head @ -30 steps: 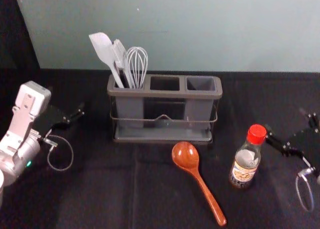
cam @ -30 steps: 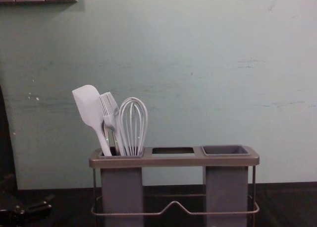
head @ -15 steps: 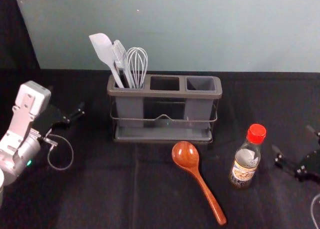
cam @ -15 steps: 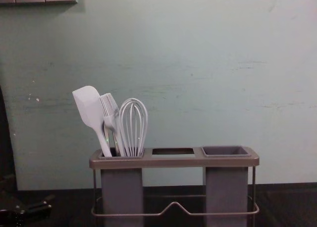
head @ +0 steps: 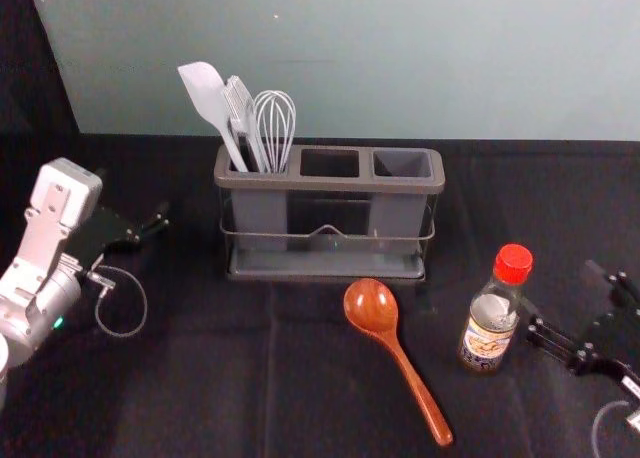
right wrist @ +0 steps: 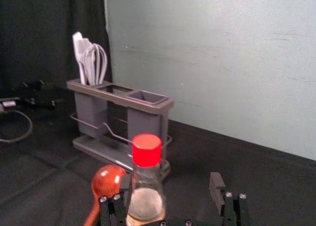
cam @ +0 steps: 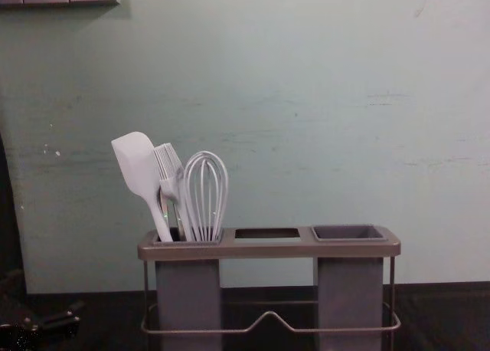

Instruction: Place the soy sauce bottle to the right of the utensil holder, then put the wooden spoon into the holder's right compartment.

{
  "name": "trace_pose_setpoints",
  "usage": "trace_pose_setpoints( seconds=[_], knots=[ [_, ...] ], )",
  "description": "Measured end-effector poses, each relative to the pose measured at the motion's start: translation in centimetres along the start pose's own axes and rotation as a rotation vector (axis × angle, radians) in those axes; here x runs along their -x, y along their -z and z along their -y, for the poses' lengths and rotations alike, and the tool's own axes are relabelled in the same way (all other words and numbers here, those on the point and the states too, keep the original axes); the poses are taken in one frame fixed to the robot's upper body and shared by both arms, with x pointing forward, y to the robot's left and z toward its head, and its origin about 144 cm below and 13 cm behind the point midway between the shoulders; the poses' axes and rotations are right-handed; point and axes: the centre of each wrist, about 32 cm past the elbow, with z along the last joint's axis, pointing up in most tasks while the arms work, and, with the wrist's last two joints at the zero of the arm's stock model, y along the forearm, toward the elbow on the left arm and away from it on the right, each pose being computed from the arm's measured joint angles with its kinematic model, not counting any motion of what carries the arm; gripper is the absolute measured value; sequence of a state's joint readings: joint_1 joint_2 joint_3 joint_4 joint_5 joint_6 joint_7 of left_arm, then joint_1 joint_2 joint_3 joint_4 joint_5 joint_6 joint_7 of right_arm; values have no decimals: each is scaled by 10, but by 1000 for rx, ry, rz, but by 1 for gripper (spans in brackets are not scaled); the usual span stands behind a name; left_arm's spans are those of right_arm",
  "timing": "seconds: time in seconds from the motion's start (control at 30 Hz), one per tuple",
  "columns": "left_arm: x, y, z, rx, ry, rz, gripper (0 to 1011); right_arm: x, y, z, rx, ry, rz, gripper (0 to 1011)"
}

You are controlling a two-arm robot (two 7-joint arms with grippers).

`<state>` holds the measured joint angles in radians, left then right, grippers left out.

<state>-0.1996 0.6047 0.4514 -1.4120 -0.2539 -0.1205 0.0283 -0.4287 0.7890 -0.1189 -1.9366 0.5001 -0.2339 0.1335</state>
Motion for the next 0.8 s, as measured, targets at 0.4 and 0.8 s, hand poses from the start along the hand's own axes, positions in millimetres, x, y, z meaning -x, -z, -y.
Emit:
trace_pose_setpoints(
  seconds=[0.4, 0.8],
  knots=[
    [0, 0, 0, 0, 0, 0, 1005, 4, 10, -34, -59, -42, -78, 1004],
    [0, 0, 0, 0, 0, 0, 1005, 4, 13, -57, -60, -62, -82, 1004]
  ],
)
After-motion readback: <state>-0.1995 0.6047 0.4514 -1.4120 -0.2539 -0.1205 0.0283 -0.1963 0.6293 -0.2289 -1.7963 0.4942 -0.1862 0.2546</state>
